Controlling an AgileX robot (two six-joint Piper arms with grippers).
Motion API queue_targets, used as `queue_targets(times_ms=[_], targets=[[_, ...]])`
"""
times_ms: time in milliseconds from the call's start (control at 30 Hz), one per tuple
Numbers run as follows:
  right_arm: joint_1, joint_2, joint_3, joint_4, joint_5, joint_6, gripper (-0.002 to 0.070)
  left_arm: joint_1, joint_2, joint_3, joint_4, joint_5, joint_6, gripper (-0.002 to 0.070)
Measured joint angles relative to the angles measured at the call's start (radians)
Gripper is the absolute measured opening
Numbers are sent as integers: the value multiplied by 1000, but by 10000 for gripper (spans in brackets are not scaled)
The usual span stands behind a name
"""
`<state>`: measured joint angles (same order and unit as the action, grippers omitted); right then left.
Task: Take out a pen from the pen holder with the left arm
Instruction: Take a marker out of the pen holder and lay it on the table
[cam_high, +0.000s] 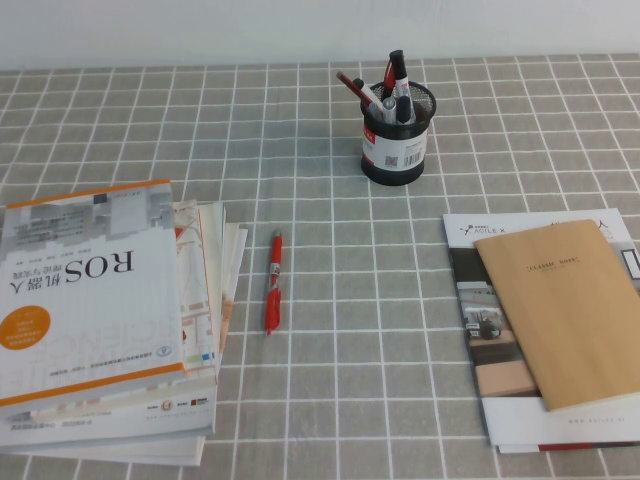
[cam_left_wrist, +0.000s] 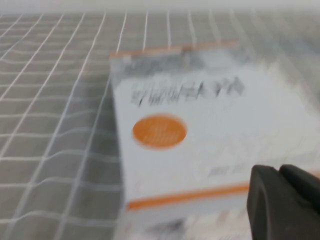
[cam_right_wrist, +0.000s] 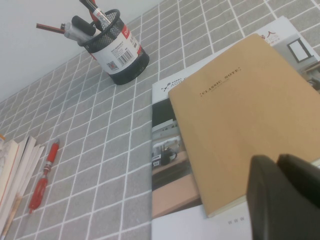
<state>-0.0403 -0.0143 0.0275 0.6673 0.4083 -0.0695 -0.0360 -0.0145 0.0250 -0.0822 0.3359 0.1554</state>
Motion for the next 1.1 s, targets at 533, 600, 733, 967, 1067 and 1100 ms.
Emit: queue_targets(times_ms=[533,600,733,967,1067,1100], targets=[[0,0,0,0,0,0,-13,0,0,0,-843,-486,-228,-2],[0,0,0,0,0,0,-13,0,0,0,-849,-497,-226,-2],[0,0,0,0,0,0,-13,0,0,0,-854,-501,-233,-2],[0,0,0,0,0,0,-13,0,63,-243,-635,-207,-21,-2],[0,0,0,0,0,0,-13,0,182,-392,-578,-40,103,-2],[0,0,0,0,0,0,-13,0,232,-436,-572,9,143,-2]])
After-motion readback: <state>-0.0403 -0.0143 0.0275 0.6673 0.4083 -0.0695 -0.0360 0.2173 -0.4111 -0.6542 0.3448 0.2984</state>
